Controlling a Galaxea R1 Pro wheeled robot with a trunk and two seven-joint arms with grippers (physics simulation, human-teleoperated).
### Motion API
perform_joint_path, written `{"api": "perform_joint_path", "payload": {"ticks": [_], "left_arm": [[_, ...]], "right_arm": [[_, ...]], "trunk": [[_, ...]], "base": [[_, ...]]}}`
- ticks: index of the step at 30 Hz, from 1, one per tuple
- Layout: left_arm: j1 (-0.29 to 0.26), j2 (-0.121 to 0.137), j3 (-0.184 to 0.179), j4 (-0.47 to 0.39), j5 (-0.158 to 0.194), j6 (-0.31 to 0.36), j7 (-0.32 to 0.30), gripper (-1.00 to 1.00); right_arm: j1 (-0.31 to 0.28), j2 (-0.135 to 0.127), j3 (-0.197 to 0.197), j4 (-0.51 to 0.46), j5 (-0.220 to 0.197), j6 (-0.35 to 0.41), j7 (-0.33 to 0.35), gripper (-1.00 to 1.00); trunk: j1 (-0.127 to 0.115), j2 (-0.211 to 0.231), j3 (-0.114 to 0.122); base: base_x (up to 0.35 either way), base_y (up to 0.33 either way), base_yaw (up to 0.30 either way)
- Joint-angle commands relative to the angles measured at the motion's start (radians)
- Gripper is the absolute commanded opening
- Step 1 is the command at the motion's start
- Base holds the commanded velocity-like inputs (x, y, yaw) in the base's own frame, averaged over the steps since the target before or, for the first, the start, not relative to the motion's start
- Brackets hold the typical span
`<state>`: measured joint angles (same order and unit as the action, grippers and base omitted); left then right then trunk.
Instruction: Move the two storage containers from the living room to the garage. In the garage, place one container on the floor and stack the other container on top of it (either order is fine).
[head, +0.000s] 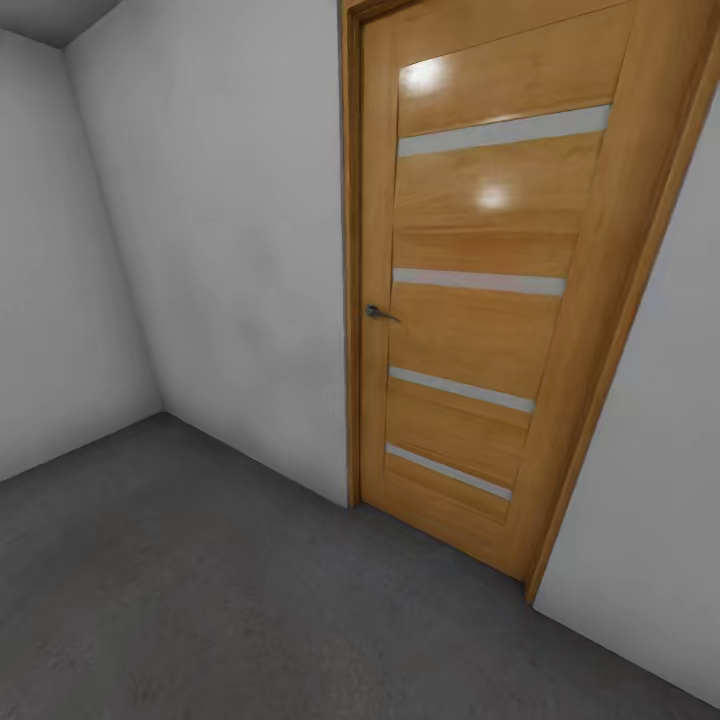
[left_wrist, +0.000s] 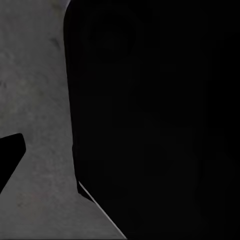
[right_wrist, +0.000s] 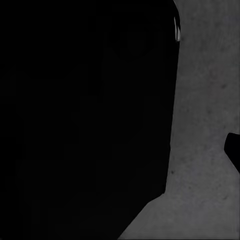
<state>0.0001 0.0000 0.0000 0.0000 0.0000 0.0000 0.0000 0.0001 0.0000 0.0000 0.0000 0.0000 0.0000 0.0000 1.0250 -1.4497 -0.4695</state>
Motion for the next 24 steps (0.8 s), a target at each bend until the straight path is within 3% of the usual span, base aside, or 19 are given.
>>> {"api": "perform_joint_path", "payload": {"ticks": [1,5,11,24], "left_arm": [[-0.002,-0.006,0.006,0.000,0.006,0.000,0.003,1.00],[-0.002,-0.014,0.008,0.000,0.006,0.000,0.003,1.00],[-0.002,-0.004,0.013,-0.033,0.022,-0.009,0.003,1.00],[-0.002,-0.001,0.014,-0.062,0.031,-0.005,0.003,1.00]], "right_arm": [[-0.002,0.005,0.006,0.000,0.006,0.002,-0.001,1.00],[-0.002,0.004,0.009,0.000,0.015,0.002,-0.002,1.00],[-0.002,0.003,0.009,0.000,0.017,-0.003,-0.008,1.00],[-0.002,0.005,0.009,-0.001,0.017,-0.019,-0.010,1.00]], "trunk": [[0.000,0.000,0.000],[0.000,0.000,0.000],[0.000,0.000,0.000],[0.000,0.000,0.000]], "base": [[0.000,0.000,0.000],[0.000,0.000,0.000],[0.035,0.000,0.000],[0.296,0.000,0.000]]}}
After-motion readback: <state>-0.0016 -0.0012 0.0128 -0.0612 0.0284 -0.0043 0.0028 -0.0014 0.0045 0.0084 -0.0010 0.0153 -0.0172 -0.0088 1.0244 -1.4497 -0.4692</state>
